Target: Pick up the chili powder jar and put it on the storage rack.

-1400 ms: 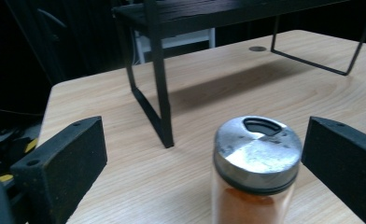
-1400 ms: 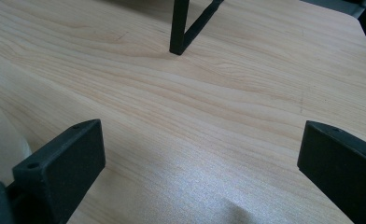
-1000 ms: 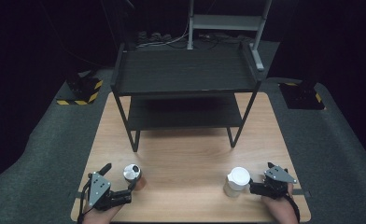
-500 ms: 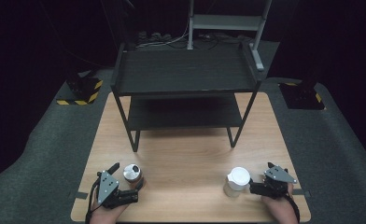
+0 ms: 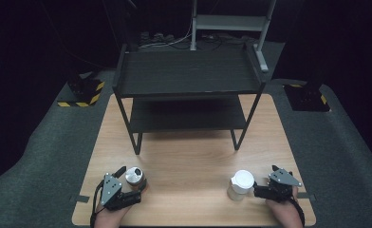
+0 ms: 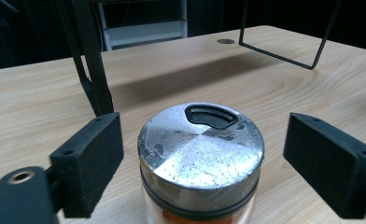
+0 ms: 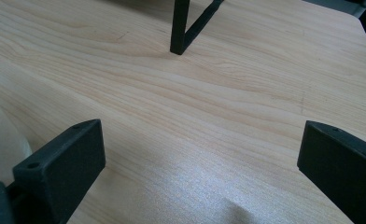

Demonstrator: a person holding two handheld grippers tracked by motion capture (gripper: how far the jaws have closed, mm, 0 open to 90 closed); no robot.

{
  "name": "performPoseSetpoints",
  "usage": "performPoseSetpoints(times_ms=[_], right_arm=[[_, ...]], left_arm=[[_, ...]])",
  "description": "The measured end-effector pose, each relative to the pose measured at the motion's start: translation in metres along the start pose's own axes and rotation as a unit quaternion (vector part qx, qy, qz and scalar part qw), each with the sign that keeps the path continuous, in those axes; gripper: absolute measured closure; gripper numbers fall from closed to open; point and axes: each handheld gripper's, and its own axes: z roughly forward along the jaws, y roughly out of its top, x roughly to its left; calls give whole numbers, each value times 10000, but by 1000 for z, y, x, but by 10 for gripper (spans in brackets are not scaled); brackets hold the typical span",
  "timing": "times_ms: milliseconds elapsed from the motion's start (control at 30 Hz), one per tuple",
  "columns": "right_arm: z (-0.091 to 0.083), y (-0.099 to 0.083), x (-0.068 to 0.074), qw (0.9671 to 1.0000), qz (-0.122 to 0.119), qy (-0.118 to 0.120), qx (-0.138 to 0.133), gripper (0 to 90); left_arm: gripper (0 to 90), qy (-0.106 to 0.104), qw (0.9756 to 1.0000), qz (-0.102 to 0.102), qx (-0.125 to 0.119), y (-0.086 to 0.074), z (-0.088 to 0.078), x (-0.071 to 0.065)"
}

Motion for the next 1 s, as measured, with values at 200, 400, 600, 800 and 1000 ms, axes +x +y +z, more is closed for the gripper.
performPoseSetpoints(times_ms=[200, 400, 600, 800, 1000], right_arm=[[0, 0, 0, 10000, 14, 2, -5, 1], [0, 0, 0, 10000, 12, 0, -9, 1], [0, 0, -1, 10000, 18, 8, -3, 1], [0, 0, -1, 10000, 33, 12, -8, 1], [0, 0, -1, 10000, 32, 19, -9, 1]], left_arm=[[242, -11, 10000, 68, -22, -1, -1, 1], [269, -56, 9999, 131, 66, 0, 1, 1], [321, -8, 9999, 112, 33, -1, 1, 1], [337, -11, 9999, 123, 52, -2, 1, 2], [341, 4, 9999, 142, 37, -3, 1, 1]])
